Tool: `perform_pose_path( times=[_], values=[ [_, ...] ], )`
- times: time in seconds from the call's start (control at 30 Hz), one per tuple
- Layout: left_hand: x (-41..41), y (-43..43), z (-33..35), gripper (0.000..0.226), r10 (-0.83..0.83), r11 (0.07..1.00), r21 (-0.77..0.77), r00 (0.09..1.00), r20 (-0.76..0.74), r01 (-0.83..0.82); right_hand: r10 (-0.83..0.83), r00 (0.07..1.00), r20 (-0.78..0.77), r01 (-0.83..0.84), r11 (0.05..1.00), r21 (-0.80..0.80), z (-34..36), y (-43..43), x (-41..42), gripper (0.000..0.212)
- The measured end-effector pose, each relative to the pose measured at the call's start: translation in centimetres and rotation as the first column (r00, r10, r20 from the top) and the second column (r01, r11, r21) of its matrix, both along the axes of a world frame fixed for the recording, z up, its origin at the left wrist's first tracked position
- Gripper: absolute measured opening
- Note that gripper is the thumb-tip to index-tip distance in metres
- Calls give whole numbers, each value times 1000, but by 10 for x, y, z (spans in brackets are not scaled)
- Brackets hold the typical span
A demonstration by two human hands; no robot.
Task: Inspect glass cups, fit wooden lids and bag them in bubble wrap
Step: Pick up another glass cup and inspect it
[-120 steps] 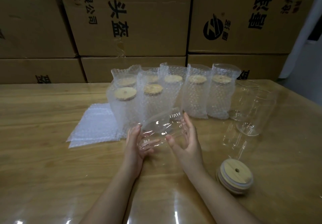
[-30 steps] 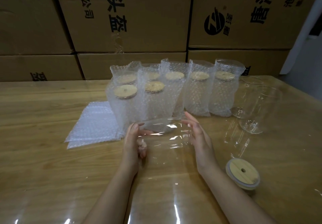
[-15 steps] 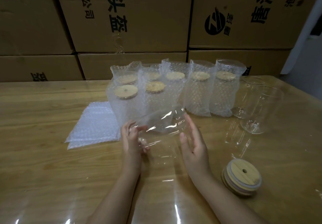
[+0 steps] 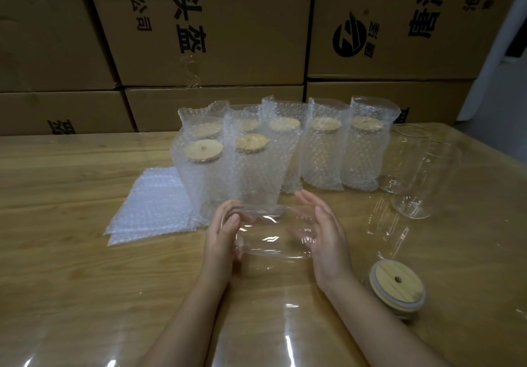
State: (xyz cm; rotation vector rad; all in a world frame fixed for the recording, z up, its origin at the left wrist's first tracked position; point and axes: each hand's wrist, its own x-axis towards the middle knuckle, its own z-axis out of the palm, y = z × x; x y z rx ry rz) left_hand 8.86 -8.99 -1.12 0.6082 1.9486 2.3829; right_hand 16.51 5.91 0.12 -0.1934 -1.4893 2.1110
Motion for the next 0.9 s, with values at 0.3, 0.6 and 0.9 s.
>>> perform_pose_path(
  times=[0.3,0.6,0.9],
  values=[
    [3,2,3,65,-5,1000,-3,999,54,5,124,992,36,-104,932,-348,1,-4,-4,55],
    [14,16,0,63,-6,1000,19,1000,-12,6,-108,993,-47,73,878,-473,-4,-7,-5,57],
    [34,23,8,55,46,912,-197,569,-821,-359,238,971,2,-158,649,-744,1,-7,-11,66]
  ],
)
